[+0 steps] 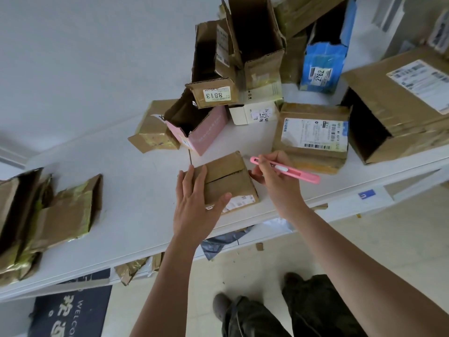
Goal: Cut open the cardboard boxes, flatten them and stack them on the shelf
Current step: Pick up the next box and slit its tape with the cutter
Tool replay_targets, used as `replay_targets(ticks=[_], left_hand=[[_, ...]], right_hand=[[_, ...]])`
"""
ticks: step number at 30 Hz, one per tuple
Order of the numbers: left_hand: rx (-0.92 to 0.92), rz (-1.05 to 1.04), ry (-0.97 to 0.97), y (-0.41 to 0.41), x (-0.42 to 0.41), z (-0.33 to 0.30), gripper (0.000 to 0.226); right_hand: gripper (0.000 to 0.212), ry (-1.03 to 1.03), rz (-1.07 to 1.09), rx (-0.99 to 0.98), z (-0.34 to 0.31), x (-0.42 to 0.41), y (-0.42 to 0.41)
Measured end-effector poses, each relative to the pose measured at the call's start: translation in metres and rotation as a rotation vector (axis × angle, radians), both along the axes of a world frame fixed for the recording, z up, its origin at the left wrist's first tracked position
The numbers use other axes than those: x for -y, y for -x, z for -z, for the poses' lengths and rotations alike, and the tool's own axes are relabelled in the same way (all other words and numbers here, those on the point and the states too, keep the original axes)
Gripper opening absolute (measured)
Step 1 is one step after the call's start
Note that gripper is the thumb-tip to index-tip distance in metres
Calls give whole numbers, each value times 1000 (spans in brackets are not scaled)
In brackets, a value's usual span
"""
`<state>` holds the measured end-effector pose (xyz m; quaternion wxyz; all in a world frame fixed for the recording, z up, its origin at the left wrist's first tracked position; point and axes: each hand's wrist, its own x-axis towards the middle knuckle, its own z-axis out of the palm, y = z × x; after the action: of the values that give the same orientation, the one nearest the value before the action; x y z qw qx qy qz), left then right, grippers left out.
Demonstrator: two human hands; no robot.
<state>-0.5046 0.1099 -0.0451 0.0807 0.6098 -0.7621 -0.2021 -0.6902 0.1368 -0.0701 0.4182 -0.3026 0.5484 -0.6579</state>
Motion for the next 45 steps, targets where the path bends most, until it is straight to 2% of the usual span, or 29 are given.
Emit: replay_targets(ticks=[7, 11, 14, 21, 28, 33, 38, 45], left_hand=[[3, -10, 22, 1, 0, 1, 98], [-7, -28, 34, 2, 0, 4, 84], [-22, -30, 33, 2, 2, 4, 84], [-30, -24, 30, 1, 1, 4, 83], [-25, -32, 37, 2, 0, 3, 85], [-20, -34, 51, 2, 0, 5, 85], [-30, -36, 45, 2, 0, 4, 90], [-31, -39, 50, 2, 1, 5, 86]], right_hand=[[12, 9, -66, -16, 1, 5, 6], [17, 12, -152, -109, -1, -4, 12], [16, 14, -281, -192, 4, -25, 4], [17, 32, -85, -99, 2, -22, 17], [12, 65, -136, -248, -7, 10, 9], [18, 63, -114, -278, 0, 3, 5], [10, 67, -96, -276, -5, 7, 9], [14, 72, -168, -311, -3, 4, 12]])
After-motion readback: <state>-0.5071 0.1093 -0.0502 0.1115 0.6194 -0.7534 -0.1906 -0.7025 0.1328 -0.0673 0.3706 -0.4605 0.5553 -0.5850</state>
